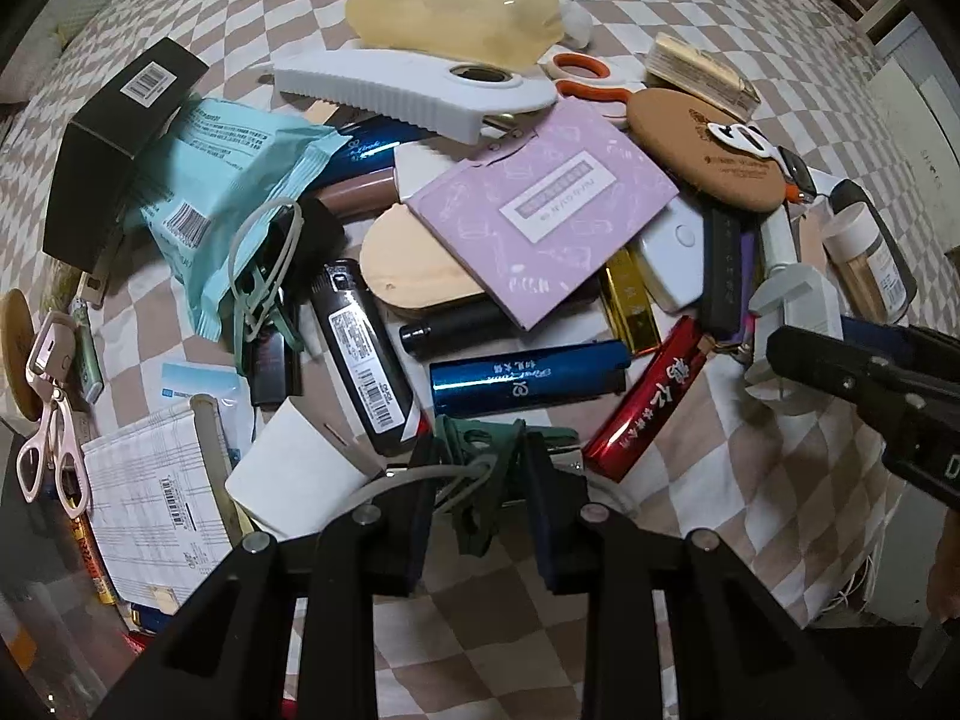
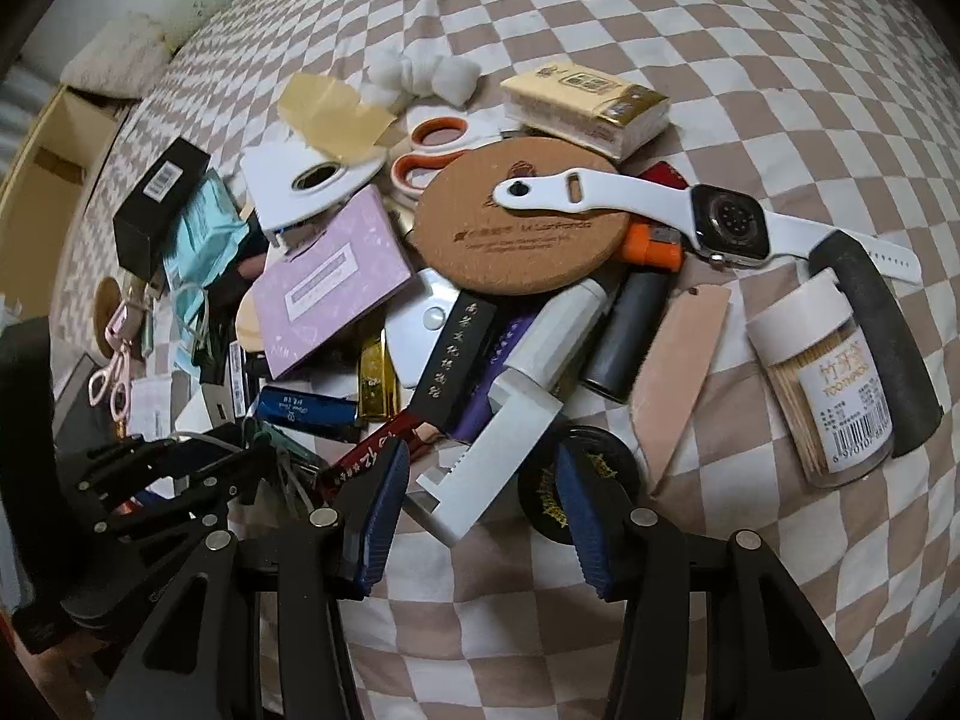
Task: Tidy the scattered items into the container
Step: 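Close the right gripper on the white plastic holder in the pile, then lift the white holder with the right gripper toward the clear box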
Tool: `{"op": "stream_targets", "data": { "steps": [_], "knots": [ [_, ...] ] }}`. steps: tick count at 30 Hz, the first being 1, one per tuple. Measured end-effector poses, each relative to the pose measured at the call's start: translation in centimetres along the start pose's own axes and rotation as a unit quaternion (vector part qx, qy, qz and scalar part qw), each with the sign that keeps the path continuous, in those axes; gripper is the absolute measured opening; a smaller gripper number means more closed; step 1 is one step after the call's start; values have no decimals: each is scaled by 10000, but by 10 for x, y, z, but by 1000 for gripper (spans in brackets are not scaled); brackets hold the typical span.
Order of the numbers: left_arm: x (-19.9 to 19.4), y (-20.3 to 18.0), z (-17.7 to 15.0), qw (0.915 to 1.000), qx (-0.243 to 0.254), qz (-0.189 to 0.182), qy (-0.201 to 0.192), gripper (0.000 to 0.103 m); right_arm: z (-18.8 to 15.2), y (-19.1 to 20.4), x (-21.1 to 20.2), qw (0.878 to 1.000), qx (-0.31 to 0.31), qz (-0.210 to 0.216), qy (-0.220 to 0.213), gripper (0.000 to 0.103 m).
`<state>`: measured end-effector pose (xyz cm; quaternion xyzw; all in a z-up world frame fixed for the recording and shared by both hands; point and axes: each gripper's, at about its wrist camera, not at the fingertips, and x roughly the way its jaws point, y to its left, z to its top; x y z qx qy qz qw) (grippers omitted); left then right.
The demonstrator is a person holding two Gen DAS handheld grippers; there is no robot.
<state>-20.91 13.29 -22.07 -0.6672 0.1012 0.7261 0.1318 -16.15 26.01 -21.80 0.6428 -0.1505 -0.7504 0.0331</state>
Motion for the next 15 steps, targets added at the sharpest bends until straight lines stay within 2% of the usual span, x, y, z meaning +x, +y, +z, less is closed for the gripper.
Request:
{"op": "stream_targets", "data": {
  "steps": [1, 7, 15],
  "knots": [
    [0, 1, 0, 10000, -16, -6, 2, 28, 0, 3, 1, 10000, -44, -3, 16, 35],
    [-3, 6, -2, 9999, -112, -57, -12, 28, 1, 4, 0, 10000, -93, -25, 7, 29],
    [-17, 10, -6, 9993, -226, -230, -195, 27, 5, -12, -20, 9992, 176, 126, -335, 23]
  ]
}}
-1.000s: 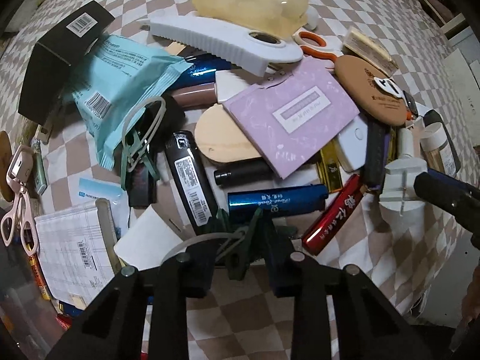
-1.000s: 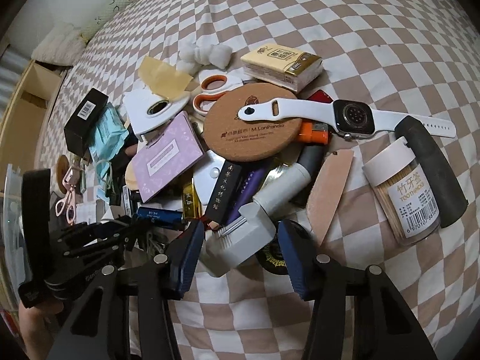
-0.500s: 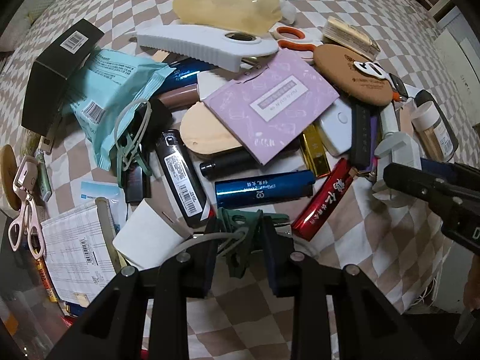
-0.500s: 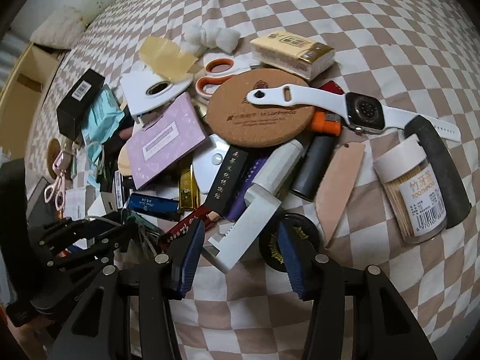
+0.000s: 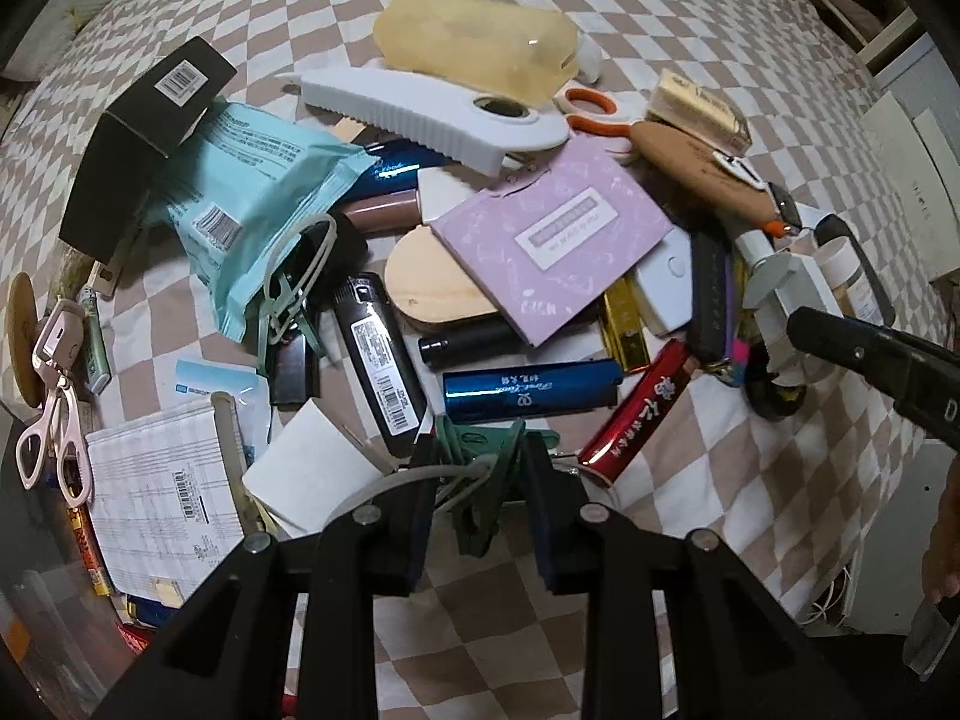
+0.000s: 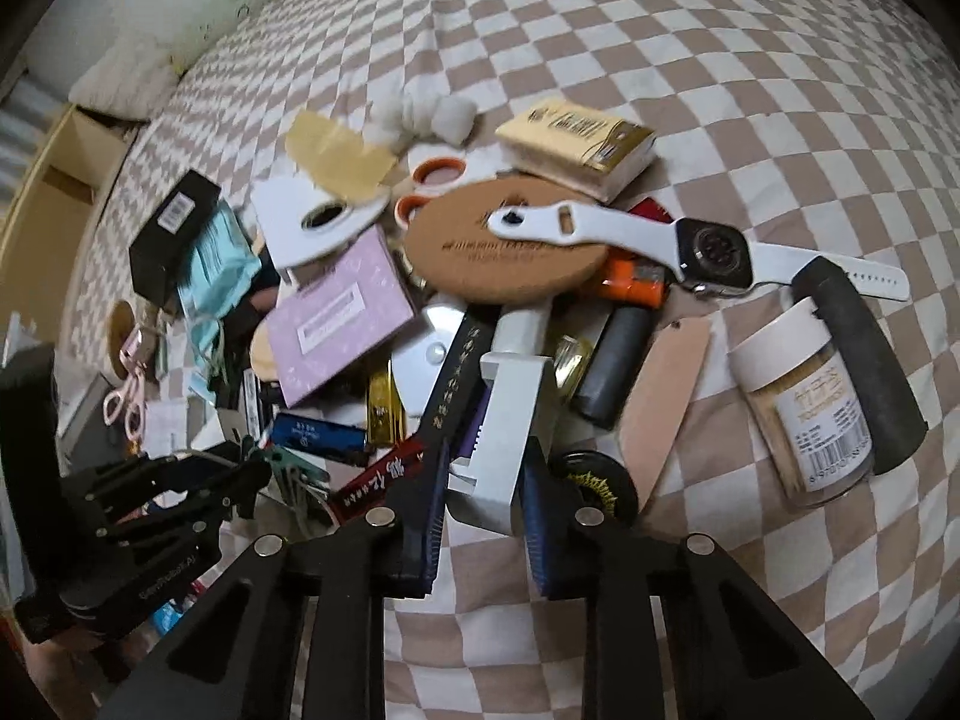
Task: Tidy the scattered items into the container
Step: 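Lift the white holder with the right gripper toward the clear box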
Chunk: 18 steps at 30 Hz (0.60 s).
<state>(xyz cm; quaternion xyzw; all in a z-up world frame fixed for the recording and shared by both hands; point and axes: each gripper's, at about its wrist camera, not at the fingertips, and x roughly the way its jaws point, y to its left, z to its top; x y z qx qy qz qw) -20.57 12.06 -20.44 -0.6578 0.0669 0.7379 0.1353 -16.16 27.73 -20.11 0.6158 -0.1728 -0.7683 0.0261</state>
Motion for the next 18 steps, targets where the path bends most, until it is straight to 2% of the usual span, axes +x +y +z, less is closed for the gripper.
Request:
{"op": "stream_targets", "data": {
  "steps": [9, 12, 14, 18],
  "knots": [
    [-16, 11, -10, 9998, -79, -84, -156, 28, 0, 6, -12, 9999, -98, 52, -102, 21],
    [-28, 16, -13, 9996, -106, -111, -238, 28, -1, 9, -14, 9998, -78, 116, -104, 21],
    [-47, 33, -20, 9994, -123, -155, -283, 28, -2, 10, -17, 9998, -52, 174, -122, 21],
    [-55, 36, -23, 9989, -161, -197, -406, 28, -3, 12, -25, 9994, 20, 317, -166, 21]
  ]
}}
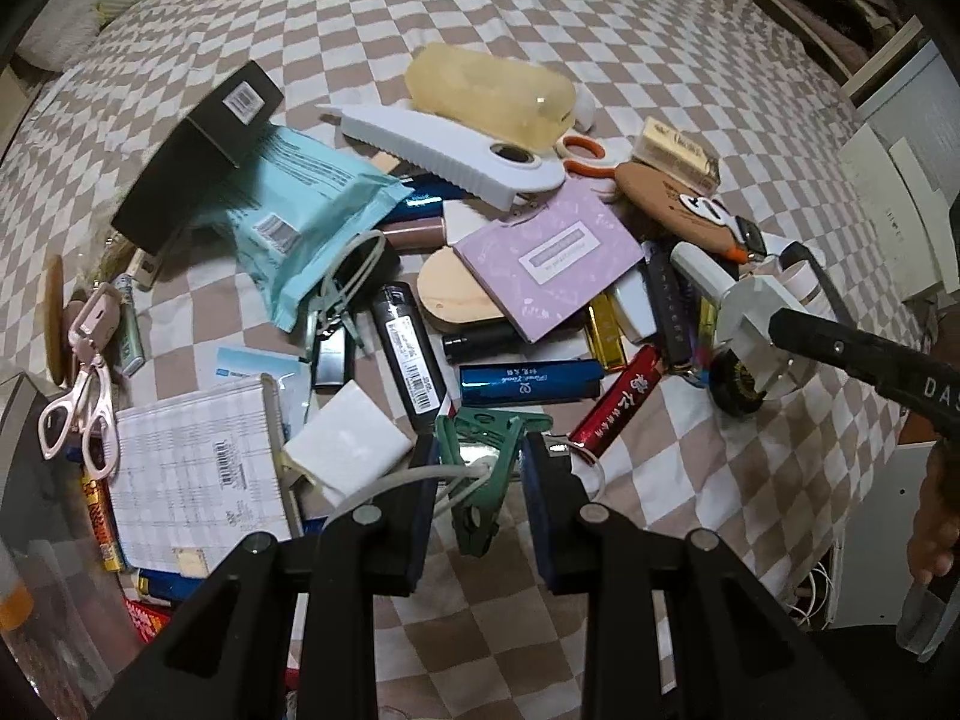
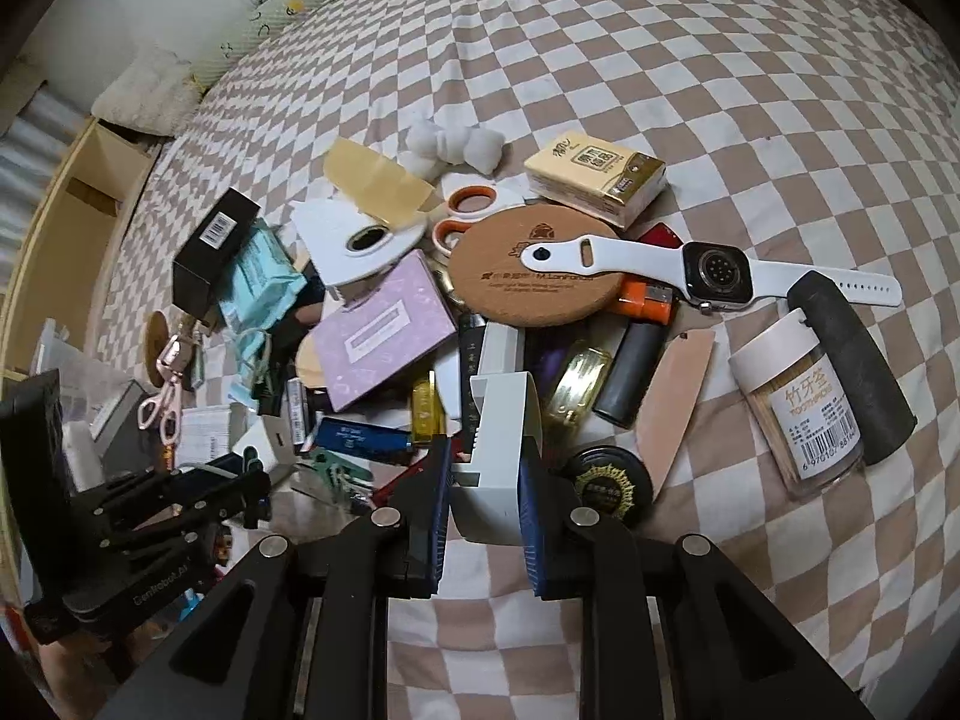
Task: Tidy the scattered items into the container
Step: 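Lift the white holder with the right gripper toward the clear box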
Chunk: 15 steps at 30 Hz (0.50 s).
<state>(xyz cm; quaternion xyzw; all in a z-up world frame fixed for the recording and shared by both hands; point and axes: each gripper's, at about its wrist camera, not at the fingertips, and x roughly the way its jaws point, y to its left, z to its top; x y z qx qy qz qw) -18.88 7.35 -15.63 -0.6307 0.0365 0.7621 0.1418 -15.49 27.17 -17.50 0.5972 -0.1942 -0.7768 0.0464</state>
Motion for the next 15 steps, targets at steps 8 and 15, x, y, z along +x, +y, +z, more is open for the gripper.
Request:
{"op": "stream_targets", "data": {
  "steps": [8, 15],
  "knots": [
    [-8, 6, 4, 9996, -130, -39, -245, 28, -1, 14, -20, 9988, 145, 435, -169, 21],
    [-37, 17, -7, 9978, -238, 25, -611, 28, -3, 29, -35, 9959, 277, 805, -295, 21]
  ]
}}
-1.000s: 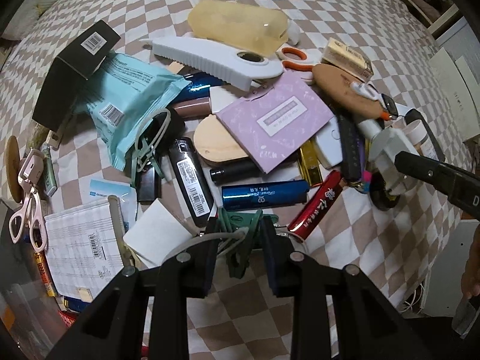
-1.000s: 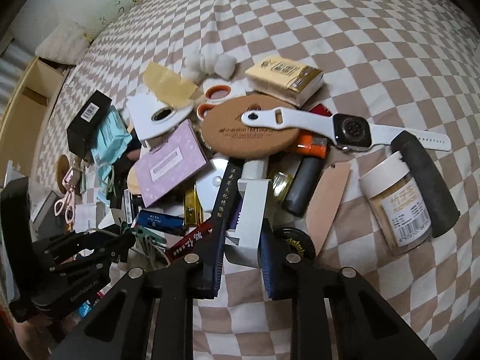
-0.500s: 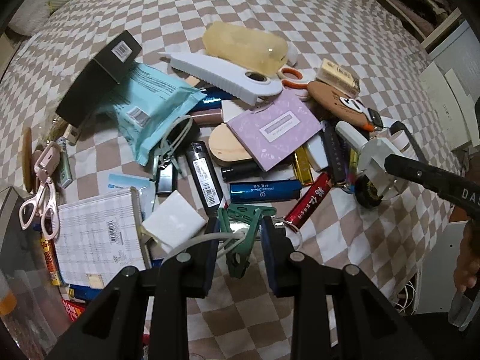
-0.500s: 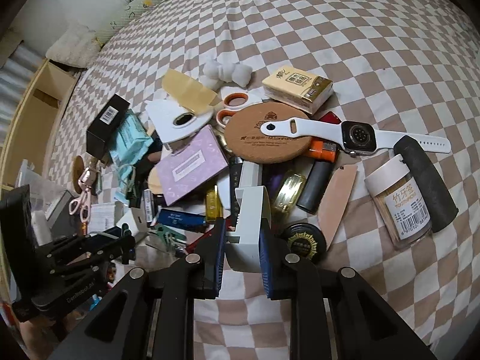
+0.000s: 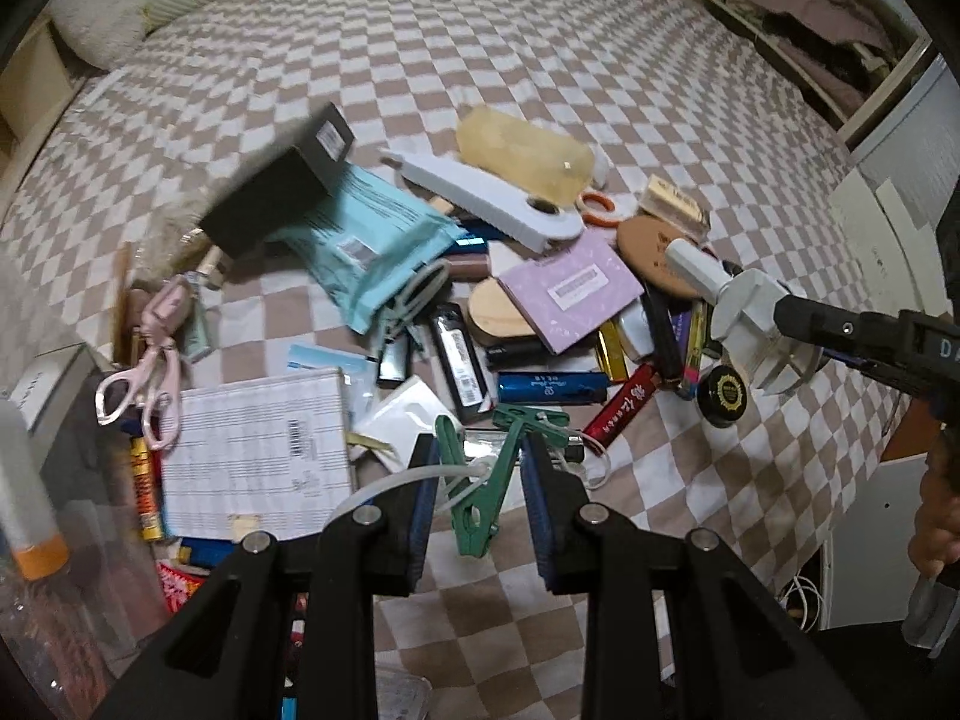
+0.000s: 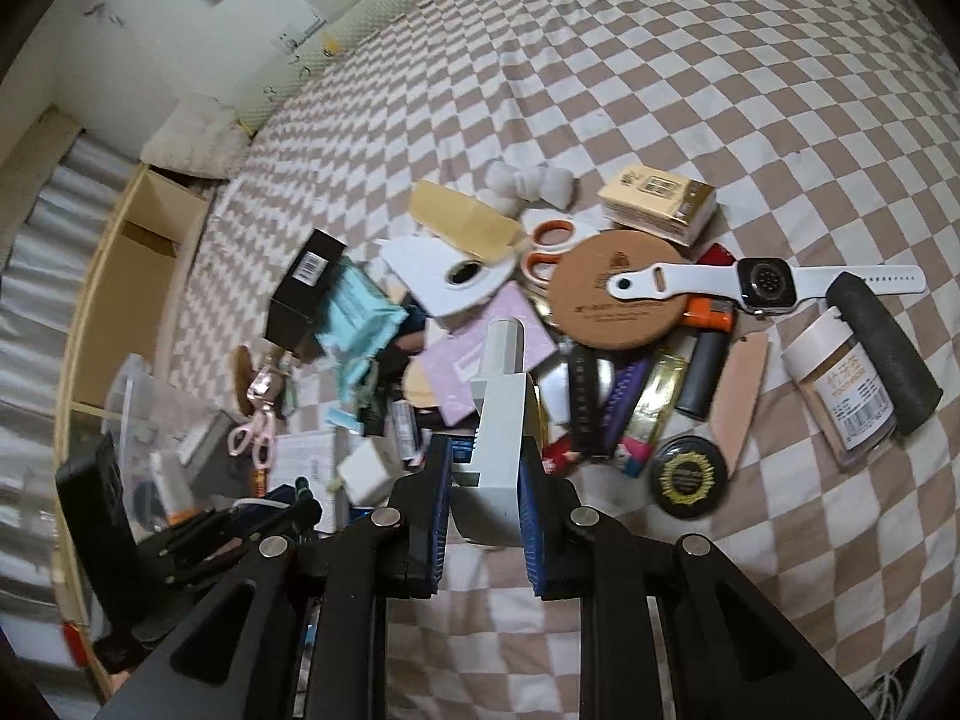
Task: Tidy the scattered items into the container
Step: 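Lift the white holder with the right gripper toward the clear box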
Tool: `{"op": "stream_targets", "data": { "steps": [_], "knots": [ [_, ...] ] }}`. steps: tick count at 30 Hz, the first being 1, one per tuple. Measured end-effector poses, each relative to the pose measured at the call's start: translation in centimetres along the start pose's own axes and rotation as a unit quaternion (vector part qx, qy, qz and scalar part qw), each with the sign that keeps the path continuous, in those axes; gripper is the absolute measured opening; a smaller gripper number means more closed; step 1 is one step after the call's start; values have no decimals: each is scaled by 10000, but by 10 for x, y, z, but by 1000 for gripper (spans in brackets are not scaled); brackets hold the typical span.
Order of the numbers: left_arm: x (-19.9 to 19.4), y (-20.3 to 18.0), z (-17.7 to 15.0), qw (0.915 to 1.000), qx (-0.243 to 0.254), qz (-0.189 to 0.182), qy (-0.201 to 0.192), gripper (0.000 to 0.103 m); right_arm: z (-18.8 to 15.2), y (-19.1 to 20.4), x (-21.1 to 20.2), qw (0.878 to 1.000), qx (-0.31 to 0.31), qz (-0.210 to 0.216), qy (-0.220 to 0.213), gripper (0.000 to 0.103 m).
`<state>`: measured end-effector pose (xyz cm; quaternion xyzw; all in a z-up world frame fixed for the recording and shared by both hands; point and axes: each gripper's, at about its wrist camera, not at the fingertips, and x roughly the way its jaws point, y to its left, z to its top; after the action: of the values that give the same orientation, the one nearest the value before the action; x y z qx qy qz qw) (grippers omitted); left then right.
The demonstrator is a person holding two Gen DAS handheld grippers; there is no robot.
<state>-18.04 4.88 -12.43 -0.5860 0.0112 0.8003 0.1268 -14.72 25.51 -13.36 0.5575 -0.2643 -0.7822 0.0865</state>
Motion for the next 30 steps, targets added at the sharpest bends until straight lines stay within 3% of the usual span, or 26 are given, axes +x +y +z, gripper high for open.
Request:
{"op": "stream_targets", "data": {
  "steps": [17, 30],
  "knots": [
    [-69, 27, -22, 9956, -127, 219, -902, 28, -11, 48, -27, 9954, 29, 929, -229, 21],
    [-127, 29, -39, 9812, -5, 542, -1850, 28, -14, 72, -29, 9900, 27, 1395, -204, 21]
  ]
}}
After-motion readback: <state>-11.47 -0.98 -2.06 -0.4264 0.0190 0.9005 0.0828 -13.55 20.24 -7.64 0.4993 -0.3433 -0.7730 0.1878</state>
